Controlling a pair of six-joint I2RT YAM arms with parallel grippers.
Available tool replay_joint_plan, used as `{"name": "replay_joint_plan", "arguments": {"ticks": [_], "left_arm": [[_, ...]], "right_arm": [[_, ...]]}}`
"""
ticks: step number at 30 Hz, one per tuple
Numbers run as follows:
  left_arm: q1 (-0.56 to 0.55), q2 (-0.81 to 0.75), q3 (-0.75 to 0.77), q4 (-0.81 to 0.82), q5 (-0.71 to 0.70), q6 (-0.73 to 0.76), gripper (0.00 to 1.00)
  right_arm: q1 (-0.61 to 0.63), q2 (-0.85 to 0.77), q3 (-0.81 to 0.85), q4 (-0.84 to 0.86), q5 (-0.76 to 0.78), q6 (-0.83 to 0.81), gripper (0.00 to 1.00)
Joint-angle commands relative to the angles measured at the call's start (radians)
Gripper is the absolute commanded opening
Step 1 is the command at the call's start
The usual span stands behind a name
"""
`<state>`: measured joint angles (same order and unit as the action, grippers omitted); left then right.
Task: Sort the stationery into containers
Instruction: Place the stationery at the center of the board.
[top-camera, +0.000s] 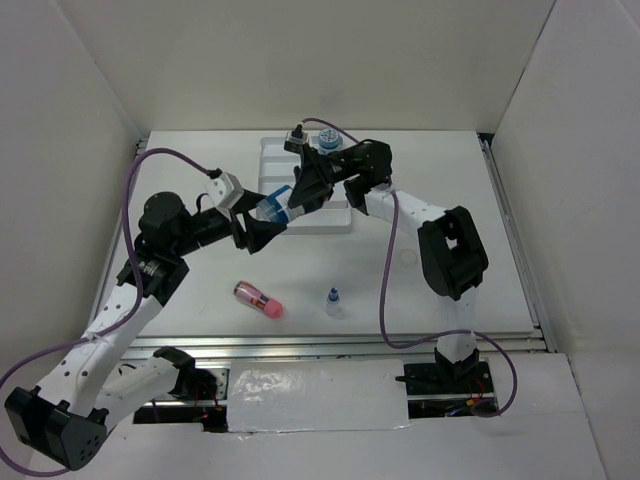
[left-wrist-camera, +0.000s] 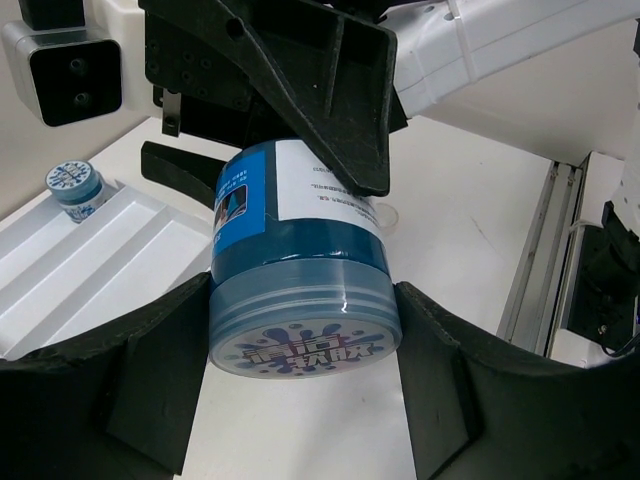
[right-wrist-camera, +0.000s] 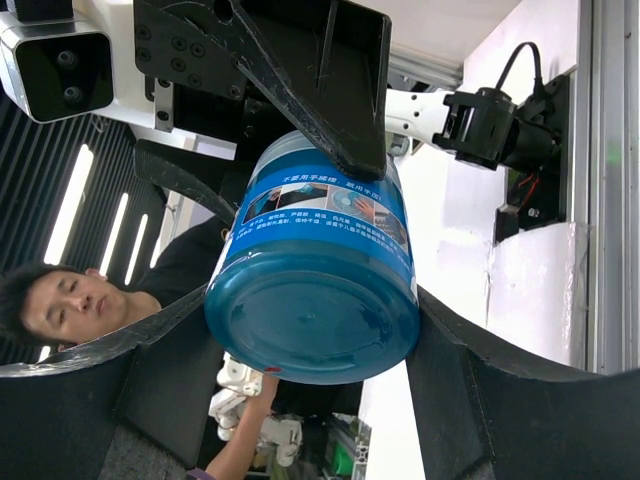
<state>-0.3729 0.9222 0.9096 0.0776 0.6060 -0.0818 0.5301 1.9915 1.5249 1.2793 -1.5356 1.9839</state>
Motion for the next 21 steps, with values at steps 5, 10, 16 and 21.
{"name": "replay_joint_plan", "arguments": {"ticks": [5,10,16,21], "left_arm": [[0.034,0.004,0.075,-0.103,-0.038,0.013,0.25],[0.184,-0.042,0.091,-0.203,-0.006,-0.004,0.06],[0.287,-0.022,0.185,-0.470,-0.101,0.070,0.01],[0.330,0.186,0.339,-0.755,-0.365,0.204,0.00]], "right_arm": [[-0.018,0.015,0.061,0.474,-0.144,0.336,1.00],[-0.103,0.009,0.035,0.463,-0.141,0.316,1.00],[-0.257,-0.037,0.012,0.488,-0.161,0.294,1.00],[-0.418,-0.089,-0.011,0.485,-0.161,0.306,1.00]]}}
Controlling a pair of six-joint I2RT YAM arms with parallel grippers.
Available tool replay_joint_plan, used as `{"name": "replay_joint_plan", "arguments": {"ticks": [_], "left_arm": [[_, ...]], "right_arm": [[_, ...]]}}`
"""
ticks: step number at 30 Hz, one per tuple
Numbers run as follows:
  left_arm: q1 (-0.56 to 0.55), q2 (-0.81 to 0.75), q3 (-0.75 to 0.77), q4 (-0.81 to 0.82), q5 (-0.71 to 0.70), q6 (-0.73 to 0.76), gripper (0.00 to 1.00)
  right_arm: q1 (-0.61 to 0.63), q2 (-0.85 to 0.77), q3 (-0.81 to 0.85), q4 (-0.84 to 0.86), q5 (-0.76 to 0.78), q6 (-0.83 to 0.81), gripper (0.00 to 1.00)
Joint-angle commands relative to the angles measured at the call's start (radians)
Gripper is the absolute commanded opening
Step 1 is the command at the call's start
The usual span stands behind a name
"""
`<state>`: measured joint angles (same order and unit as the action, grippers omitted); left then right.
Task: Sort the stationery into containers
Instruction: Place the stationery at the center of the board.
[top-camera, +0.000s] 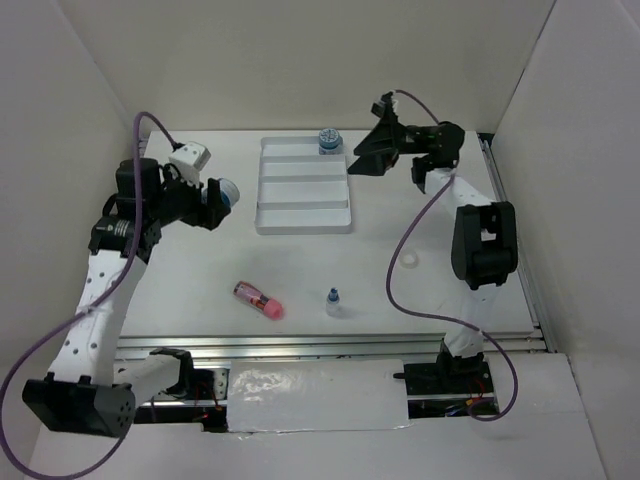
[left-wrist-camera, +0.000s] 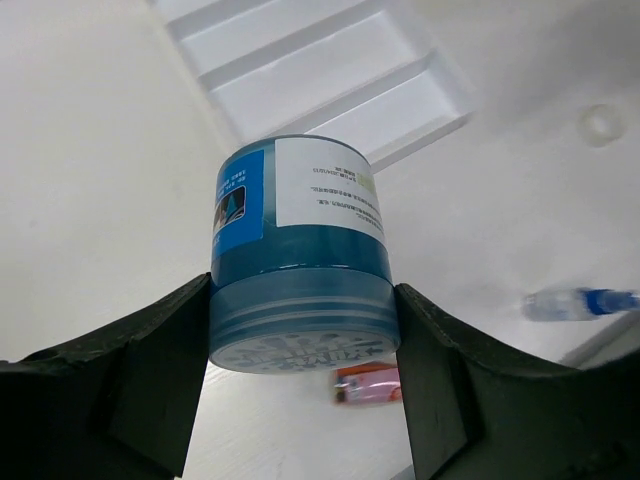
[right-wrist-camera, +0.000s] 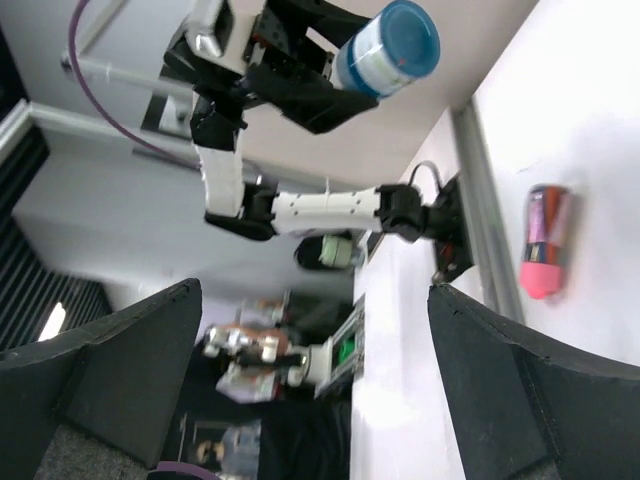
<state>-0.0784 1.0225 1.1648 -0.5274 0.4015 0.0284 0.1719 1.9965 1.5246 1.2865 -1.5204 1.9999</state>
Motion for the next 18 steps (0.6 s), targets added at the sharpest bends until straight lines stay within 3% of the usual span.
{"name": "replay_joint_plan", "arguments": {"ticks": [1,6,8,9,11,12,14,15,17,18], "left_arm": [[0.043,0.112,0.111,-0.161,-0.174,0.099,0.00],[0.037,0.310,0.240,-0.241,-0.283,0.111,0.00],[0.034,0.379,0.288,-0.281,-0.303,0.111,0.00],[0.032,0.439,0.327,-0.307,-0.314,0.104,0.00],[0.029,0.494,0.363,-0.342,-0.325,0.099,0.00],[0.029,0.533,0.375,-0.344,-0.329,0.091,0.00],[0.023,0.571,0.386,-0.368,-0.357,0.087,0.00],[0.025,0.603,0.391,-0.373,-0.363,0.081,0.00],[0.026,0.654,0.409,-0.390,-0.378,0.077,0.00],[0.028,0.671,0.415,-0.391,-0.385,0.074,0.00]], "right_arm": [[-0.078,-0.106,-0.017,0.479,-0.176,0.306,1.00],[-0.164,-0.218,-0.095,0.349,-0.123,0.219,1.00],[-0.208,-0.281,-0.150,0.132,-0.061,0.136,1.00],[-0.245,-0.307,-0.173,-0.088,-0.038,0.015,1.00],[-0.276,-0.372,-0.205,-0.343,0.003,-0.135,1.00],[-0.302,-0.398,-0.210,-0.603,0.020,-0.303,1.00],[-0.330,-0.457,-0.199,-0.854,0.092,-0.464,1.00],[-0.339,-0.464,-0.169,-1.144,0.109,-0.672,1.00],[-0.359,-0.449,-0.003,-1.495,0.190,-0.945,1.00],[-0.359,-0.443,0.050,-1.717,0.224,-1.159,1.00]]}}
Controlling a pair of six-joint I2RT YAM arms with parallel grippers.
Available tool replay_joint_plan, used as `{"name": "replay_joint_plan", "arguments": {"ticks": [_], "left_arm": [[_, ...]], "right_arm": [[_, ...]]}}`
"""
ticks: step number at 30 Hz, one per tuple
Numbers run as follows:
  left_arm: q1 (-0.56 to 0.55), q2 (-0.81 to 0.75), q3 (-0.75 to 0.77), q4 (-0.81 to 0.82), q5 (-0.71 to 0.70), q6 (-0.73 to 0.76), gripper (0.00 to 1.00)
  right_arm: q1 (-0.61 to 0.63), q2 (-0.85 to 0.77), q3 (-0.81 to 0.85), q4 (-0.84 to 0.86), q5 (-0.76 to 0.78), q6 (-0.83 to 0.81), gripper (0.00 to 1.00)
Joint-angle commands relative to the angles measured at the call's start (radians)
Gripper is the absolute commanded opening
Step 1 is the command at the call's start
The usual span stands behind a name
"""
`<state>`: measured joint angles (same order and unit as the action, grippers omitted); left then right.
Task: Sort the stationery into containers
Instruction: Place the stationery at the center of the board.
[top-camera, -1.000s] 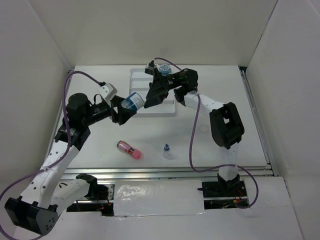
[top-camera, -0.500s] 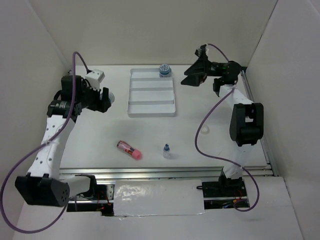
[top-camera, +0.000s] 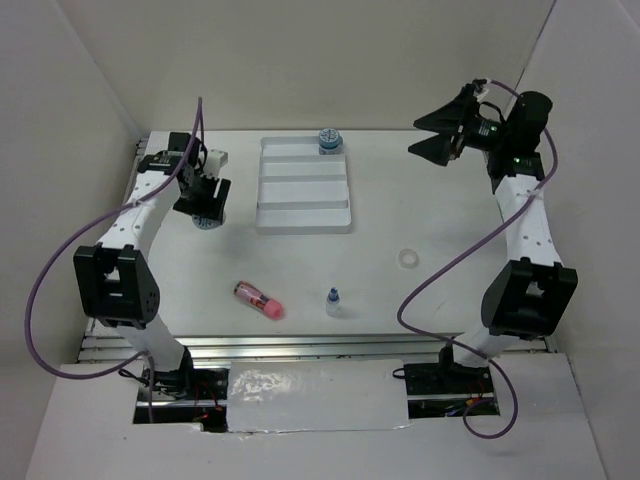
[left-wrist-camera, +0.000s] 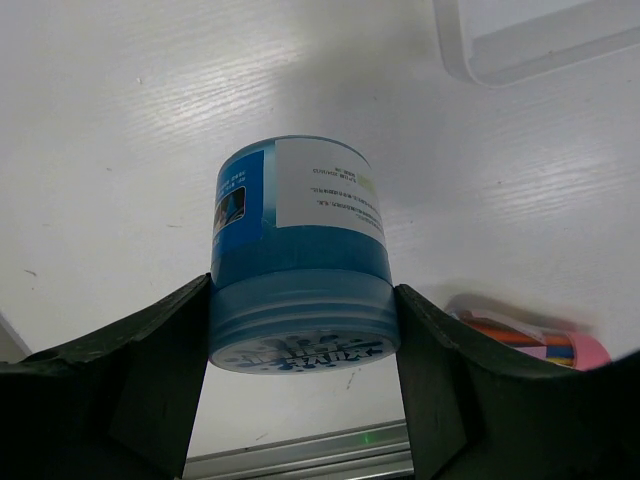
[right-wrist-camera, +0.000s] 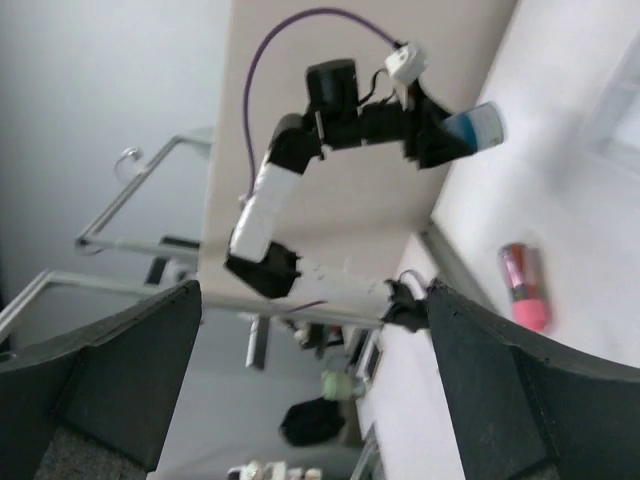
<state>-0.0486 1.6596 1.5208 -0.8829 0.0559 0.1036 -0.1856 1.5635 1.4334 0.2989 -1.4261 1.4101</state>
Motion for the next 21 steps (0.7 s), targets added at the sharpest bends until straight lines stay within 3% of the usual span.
{"name": "replay_joint_plan", "arguments": {"ticks": [1,5,9,20,21], "left_arm": [[0.001,0.052,0.068,-0.037,-0.044,-0.001,0.00],[0.016,0.210,0.188,-0.117,-0.050,0.016,0.00],[0.020,0.342,0.327,-0.203,-0.085,0.034,0.04],[-0.011,0.600,0.559,-0.284,-0.171,0.114,0.23],[-0.010,0.614,0.571,-0.294,-0.166,0.125,0.29]], "right_arm": [[0.000,-0.007,0.210,-0.800,0.166,-0.653,1.00],[0.028,0.023,0.312,-1.083,0.370,-0.966,1.00],[0.064,0.040,0.370,-1.207,0.470,-1.123,1.00],[0.063,0.049,0.335,-1.256,0.467,-1.194,1.00],[0.064,0.047,0.332,-1.256,0.467,-1.194,1.00]]}}
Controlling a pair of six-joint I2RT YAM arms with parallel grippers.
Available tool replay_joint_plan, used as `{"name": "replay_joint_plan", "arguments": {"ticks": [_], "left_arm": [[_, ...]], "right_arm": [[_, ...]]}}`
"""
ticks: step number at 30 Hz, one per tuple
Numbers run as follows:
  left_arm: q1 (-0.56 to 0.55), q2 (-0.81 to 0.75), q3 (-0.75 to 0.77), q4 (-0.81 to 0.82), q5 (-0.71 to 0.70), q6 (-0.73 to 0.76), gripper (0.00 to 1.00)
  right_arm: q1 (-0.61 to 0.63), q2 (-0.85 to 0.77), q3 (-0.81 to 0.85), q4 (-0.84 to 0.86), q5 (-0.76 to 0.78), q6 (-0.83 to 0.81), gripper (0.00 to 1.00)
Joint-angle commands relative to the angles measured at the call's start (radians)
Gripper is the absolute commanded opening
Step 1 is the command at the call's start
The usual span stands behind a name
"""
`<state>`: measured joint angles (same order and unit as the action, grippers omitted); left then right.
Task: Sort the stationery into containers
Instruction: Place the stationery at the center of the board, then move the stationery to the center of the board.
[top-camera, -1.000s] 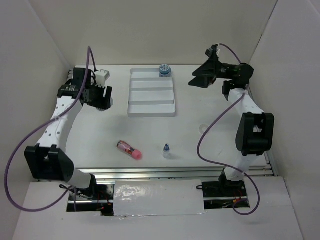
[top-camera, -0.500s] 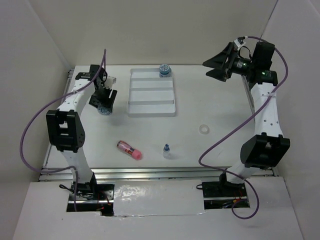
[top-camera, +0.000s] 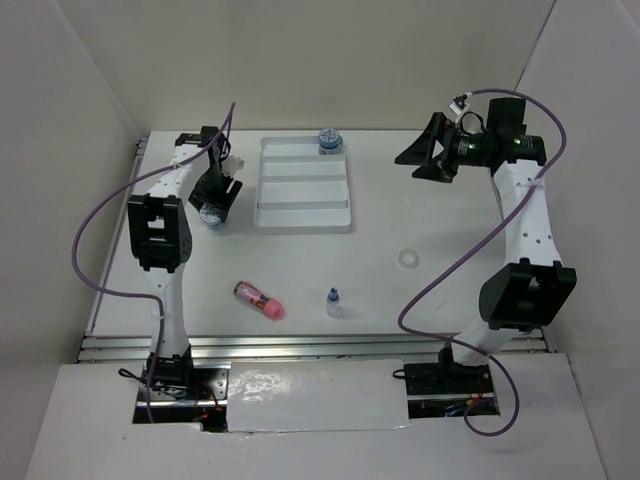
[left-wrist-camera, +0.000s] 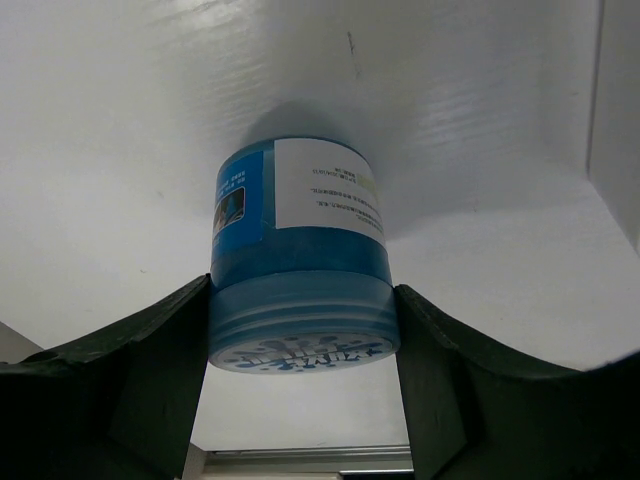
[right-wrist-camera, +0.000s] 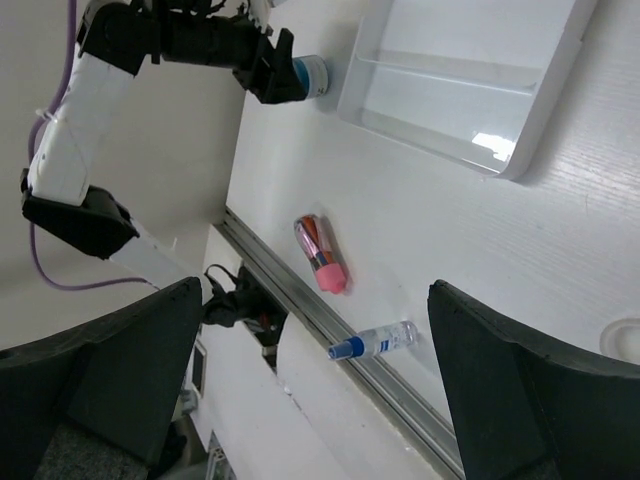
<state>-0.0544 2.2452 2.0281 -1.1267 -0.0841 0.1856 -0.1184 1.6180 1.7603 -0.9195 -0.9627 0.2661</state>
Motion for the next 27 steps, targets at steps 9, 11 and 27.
{"name": "replay_joint_plan", "arguments": {"ticks": [9,11,27], "left_arm": [[-0.018,0.002,0.061,0.082,0.065,0.104,0.87],[-0.019,-0.027,0.049,0.134,0.076,0.098,0.99],[0.290,-0.831,-0.781,0.973,0.550,-0.158,0.99]], "right_arm": [[0.043,-0.020,0.011,-0.045,-0.007,-0.077,1.00],[0.055,-0.027,0.013,-0.042,0.010,-0.085,1.00],[0.089,-0.072,0.019,-0.105,0.091,-0.229,1.00]]}}
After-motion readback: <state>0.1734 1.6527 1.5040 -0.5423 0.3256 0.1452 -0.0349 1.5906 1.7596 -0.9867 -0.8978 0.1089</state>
